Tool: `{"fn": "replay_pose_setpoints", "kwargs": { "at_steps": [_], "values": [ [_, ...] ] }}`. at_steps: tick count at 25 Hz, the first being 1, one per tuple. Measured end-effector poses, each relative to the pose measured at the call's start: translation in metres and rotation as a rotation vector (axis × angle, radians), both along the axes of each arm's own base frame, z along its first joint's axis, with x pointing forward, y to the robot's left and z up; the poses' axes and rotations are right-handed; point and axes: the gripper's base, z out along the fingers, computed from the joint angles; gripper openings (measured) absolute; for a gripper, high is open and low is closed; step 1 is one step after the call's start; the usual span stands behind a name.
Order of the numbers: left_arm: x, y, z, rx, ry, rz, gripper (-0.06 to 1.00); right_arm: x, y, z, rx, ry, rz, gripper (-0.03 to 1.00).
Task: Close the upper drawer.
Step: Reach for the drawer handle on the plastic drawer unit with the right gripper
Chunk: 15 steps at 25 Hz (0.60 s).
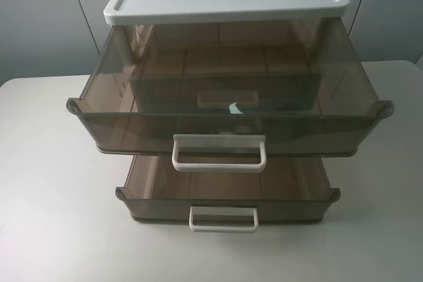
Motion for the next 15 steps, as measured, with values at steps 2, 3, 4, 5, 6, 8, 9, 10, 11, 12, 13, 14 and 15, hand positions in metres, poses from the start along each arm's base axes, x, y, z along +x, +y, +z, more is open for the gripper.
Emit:
{"fn": "replay_pose_setpoints", "kwargs": {
  "at_steps": [2,3,4,5,6,8,9,10,11,12,13,14,15],
  "values": [
    [0.0000,0.0000,0.0000,0.000,0.000,0.000,0.74,0.0000,0.0000,0.0000,0.000,0.000,0.000,0.69],
    [0.0000,0.0000,0.0000,0.000,0.000,0.000,0.74,0.0000,0.0000,0.0000,0.000,0.000,0.000,0.69],
    [0.0000,0.0000,0.0000,0.000,0.000,0.000,0.74,0.0000,0.0000,0.0000,0.000,0.000,0.000,0.69],
    [0.0000,0.0000,0.0000,0.000,0.000,0.000,0.74,0.0000,0.0000,0.0000,0.000,0.000,0.000,0.69],
    [0.0000,0.0000,0.0000,0.000,0.000,0.000,0.74,0.0000,0.0000,0.0000,0.000,0.000,0.000,0.69],
    [0.0000,0.0000,0.0000,0.000,0.000,0.000,0.74,0.0000,0.0000,0.0000,0.000,0.000,0.000,0.69],
    [0.0000,0.0000,0.0000,0.000,0.000,0.000,0.74,0.0000,0.0000,0.0000,0.000,0.000,0.000,0.69],
    [0.0000,0.0000,0.0000,0.000,0.000,0.000,0.74,0.0000,0.0000,0.0000,0.000,0.000,0.000,0.69],
    [0.0000,0.0000,0.0000,0.000,0.000,0.000,0.74,0.0000,0.0000,0.0000,0.000,0.000,0.000,0.69],
    [0.0000,0.0000,0.0000,0.000,0.000,0.000,0.74,0.0000,0.0000,0.0000,0.000,0.000,0.000,0.69],
    [0.0000,0.0000,0.0000,0.000,0.000,0.000,0.74,0.0000,0.0000,0.0000,0.000,0.000,0.000,0.69],
    [0.0000,0.0000,0.0000,0.000,0.000,0.000,0.74,0.0000,0.0000,0.0000,0.000,0.000,0.000,0.69],
    [0.0000,0.0000,0.0000,0.000,0.000,0.000,0.74,0.0000,0.0000,0.0000,0.000,0.000,0.000,0.69]
  ]
}}
